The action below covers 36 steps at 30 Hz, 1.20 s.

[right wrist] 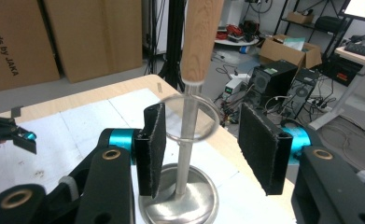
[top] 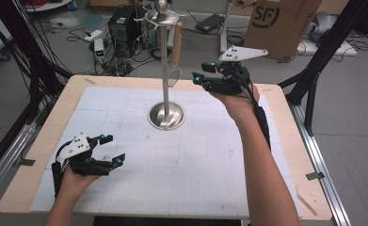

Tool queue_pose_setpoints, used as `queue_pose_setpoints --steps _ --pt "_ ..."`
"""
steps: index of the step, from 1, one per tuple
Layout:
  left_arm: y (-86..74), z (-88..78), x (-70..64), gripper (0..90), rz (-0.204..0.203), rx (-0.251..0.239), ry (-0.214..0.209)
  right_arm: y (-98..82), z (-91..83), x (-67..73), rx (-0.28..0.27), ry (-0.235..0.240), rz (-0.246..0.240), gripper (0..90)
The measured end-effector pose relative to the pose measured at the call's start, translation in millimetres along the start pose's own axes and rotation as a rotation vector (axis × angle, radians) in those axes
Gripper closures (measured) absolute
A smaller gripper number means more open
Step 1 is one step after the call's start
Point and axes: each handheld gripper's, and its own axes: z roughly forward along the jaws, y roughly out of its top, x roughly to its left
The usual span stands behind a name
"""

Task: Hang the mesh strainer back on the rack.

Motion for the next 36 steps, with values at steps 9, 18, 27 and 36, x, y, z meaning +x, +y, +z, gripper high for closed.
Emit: queue_pose_setpoints --steps 9,18,27,36 --pt "0.1 1.0 -1.7 13.8 0.004 0.004 0.001 -19.0 -17.2 1.3 -0.022 0.0 0.0 48.9" --pt "0.3 1.2 -1.8 13.8 0.008 0.005 -0.001 -40.2 -29.1 3.7 -0.029 0.006 0.01 46.2" --pt "0.1 1.7 -2.7 13.8 0.006 0.006 -0.002 -69.6 -41.7 6.1 -0.041 0.013 0.042 42.8" --pt "0.1 1.7 -3.0 13.8 0.014 0.013 -0.003 -111.6 -47.4 10.2 -0.028 0.004 0.076 39.6"
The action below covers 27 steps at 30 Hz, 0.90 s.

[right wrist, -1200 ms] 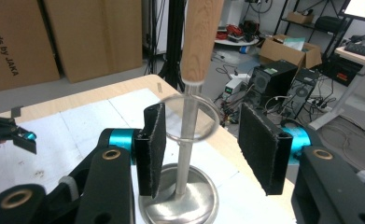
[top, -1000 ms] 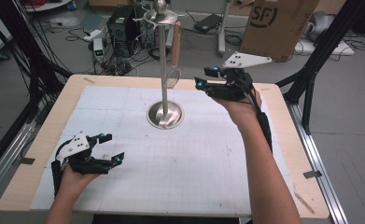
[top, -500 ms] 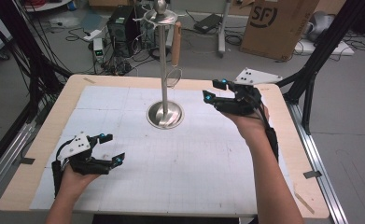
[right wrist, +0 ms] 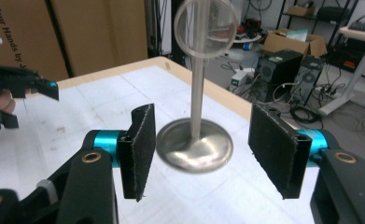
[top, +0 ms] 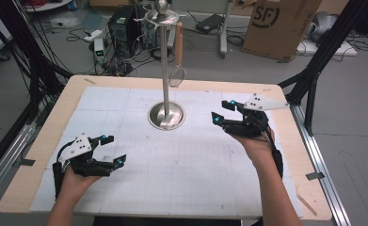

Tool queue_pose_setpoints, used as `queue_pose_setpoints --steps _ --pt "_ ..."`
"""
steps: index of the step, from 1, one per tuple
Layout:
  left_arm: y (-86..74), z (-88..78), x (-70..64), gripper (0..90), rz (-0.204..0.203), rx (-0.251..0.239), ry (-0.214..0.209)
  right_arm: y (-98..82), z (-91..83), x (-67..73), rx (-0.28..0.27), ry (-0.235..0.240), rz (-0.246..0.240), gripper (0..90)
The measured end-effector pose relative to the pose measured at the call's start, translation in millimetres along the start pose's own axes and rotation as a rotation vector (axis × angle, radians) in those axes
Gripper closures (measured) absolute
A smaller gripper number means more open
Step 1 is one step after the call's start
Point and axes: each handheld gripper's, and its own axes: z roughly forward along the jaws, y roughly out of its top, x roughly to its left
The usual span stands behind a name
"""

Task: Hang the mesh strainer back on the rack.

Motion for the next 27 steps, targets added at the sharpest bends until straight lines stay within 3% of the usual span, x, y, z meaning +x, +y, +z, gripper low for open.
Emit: queue_pose_setpoints --steps 27 --pt "-1.3 2.2 -1.6 13.8 0.008 0.007 -0.002 -93.7 -16.0 12.1 0.028 -0.028 0.055 32.3"
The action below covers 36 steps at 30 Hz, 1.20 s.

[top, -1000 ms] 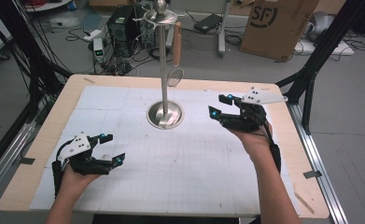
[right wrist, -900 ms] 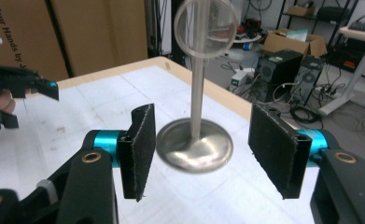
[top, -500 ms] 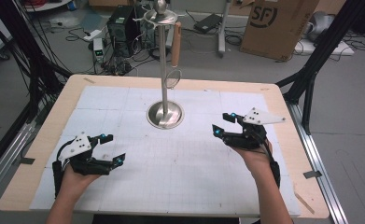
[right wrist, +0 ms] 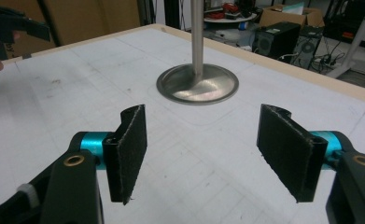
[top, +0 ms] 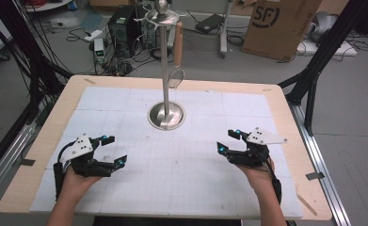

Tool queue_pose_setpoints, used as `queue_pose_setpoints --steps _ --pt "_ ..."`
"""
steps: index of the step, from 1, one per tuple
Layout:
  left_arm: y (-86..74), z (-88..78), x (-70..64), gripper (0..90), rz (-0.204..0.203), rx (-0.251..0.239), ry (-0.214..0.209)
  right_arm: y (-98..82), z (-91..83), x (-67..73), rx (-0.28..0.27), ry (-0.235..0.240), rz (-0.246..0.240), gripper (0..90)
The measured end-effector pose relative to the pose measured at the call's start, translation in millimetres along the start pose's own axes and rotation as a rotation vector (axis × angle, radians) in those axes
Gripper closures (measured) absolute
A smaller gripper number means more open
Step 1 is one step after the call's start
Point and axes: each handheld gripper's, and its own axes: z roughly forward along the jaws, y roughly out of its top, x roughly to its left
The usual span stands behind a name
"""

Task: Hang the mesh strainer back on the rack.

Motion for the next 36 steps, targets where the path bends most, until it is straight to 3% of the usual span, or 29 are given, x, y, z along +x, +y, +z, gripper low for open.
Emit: queue_pose_setpoints --steps 5,20,36 --pt "0.0 0.9 -0.8 13.8 0.0 -0.001 -0.003 -9.3 -0.1 -1.0 0.017 0.002 0.013 29.5" --pt "-1.5 3.9 0.1 13.8 -0.005 0.011 -0.003 -11.2 -1.7 2.1 0.006 0.025 0.039 23.0" --pt "-1.0 1.3 -1.5 13.8 0.006 0.014 0.0 -16.5 -0.1 -0.4 0.014 0.012 0.052 21.9"
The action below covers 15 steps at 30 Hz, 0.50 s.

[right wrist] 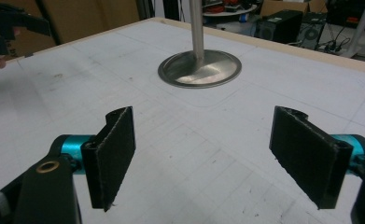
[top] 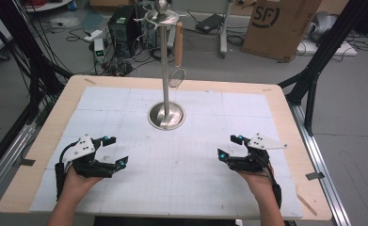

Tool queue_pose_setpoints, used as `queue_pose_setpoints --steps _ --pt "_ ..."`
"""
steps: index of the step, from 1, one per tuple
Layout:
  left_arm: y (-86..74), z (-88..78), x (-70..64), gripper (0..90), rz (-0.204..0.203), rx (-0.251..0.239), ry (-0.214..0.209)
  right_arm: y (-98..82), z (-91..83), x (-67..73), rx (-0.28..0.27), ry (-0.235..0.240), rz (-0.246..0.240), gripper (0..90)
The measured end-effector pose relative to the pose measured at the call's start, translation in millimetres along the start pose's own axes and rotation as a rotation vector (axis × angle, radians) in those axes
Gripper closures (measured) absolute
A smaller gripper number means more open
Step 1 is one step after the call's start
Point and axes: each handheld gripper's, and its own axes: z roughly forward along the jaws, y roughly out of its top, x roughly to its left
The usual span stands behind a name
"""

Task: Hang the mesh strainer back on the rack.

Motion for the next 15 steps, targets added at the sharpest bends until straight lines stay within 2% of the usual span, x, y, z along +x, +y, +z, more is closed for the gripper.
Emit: queue_pose_setpoints --steps 15 --pt "0.0 1.7 1.0 13.8 -0.004 0.0 0.005 -1.1 0.7 -0.3 0.006 0.006 0.005 21.7"
